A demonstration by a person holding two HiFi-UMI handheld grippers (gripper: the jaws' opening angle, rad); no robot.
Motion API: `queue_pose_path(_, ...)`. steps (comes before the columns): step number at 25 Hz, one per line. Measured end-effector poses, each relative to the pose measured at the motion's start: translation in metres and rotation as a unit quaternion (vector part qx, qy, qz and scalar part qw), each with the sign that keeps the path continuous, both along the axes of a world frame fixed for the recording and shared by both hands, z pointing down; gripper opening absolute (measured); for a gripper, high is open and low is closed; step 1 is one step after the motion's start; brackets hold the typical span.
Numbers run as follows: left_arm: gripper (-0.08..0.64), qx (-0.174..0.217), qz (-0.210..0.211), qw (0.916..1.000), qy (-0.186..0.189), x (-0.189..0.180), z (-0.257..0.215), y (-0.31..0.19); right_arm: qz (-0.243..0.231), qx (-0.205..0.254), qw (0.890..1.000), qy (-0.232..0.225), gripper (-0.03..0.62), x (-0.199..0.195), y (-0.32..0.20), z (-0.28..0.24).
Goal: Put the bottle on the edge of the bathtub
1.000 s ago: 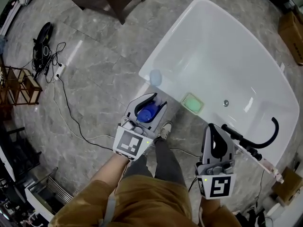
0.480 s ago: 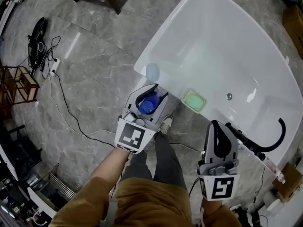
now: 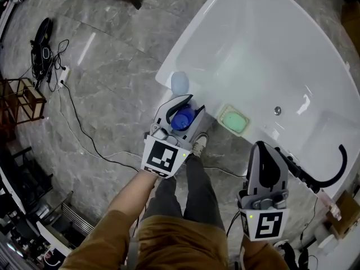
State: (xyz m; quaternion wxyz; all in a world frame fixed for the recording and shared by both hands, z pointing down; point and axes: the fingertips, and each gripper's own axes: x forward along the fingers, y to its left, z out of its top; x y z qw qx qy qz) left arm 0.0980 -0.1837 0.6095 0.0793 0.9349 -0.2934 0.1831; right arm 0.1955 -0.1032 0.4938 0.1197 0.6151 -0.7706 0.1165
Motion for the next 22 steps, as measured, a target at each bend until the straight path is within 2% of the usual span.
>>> queue_pose_path(9, 0.150, -0.006, 0.004, 0.9998, -0.019, 0.011, 0.039, -0.012, 0.002, -0.012, 1.000, -0.004, 0.006, 0.009, -0.009, 0.024)
queue_pose_path(22, 0.150, -0.020, 0.008, 0.9996, -0.016, 0.036, 0.077, -0.026, 0.007, -0.026, 1.000, -0.001, 0.006, 0.024, -0.020, 0.042)
